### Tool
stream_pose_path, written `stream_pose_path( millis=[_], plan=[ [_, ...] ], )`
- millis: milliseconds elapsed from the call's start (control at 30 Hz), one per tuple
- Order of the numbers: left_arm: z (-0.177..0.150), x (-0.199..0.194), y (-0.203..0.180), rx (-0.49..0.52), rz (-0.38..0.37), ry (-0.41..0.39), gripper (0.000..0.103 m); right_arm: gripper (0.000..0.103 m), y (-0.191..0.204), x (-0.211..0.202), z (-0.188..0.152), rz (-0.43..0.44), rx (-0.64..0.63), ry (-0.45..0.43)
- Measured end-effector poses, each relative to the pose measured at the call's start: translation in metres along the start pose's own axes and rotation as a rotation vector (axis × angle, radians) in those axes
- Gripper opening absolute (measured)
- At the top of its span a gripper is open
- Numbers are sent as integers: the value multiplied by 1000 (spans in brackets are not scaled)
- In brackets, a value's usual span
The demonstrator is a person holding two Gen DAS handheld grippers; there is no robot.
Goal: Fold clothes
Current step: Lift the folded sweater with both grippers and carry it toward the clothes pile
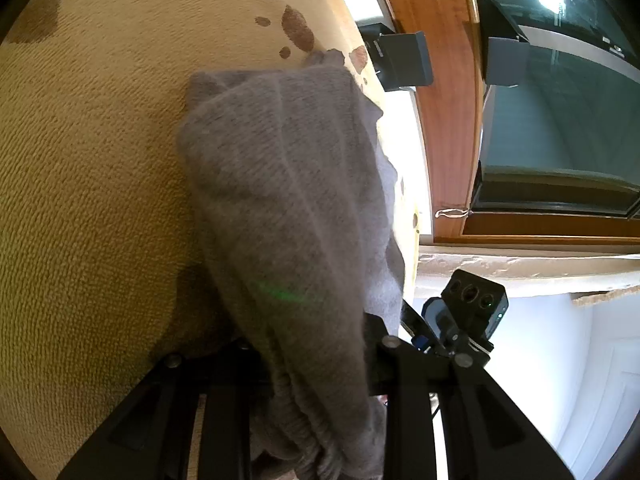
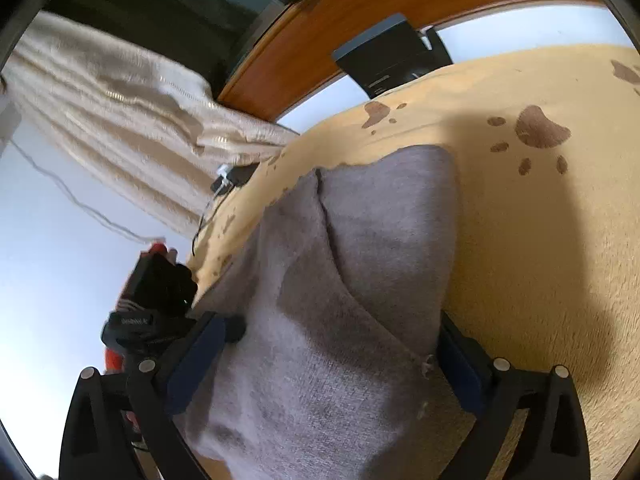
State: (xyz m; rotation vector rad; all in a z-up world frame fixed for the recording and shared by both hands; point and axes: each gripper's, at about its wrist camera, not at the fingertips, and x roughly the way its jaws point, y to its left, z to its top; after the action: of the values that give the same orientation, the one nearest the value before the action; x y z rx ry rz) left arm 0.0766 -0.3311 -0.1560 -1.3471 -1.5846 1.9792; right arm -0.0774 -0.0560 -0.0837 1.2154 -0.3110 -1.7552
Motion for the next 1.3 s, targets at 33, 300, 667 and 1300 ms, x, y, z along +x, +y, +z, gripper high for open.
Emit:
stream_pose_path(
  millis=[33, 300, 667, 1300],
  plan=[
    [0, 1, -1, 1, 0, 0, 30, 102, 0, 0, 0, -3, 4, -1],
    [0, 2, -3, 19, 8, 3, 30, 39, -4, 3, -7, -87, -4, -36],
    [0, 4, -6, 21, 19, -7, 31, 42, -12, 6, -3, -43, 14, -33],
    [-36, -67, -76, 206, 72, -193, 31, 27, 91, -43, -3, -36, -189, -211]
  ],
)
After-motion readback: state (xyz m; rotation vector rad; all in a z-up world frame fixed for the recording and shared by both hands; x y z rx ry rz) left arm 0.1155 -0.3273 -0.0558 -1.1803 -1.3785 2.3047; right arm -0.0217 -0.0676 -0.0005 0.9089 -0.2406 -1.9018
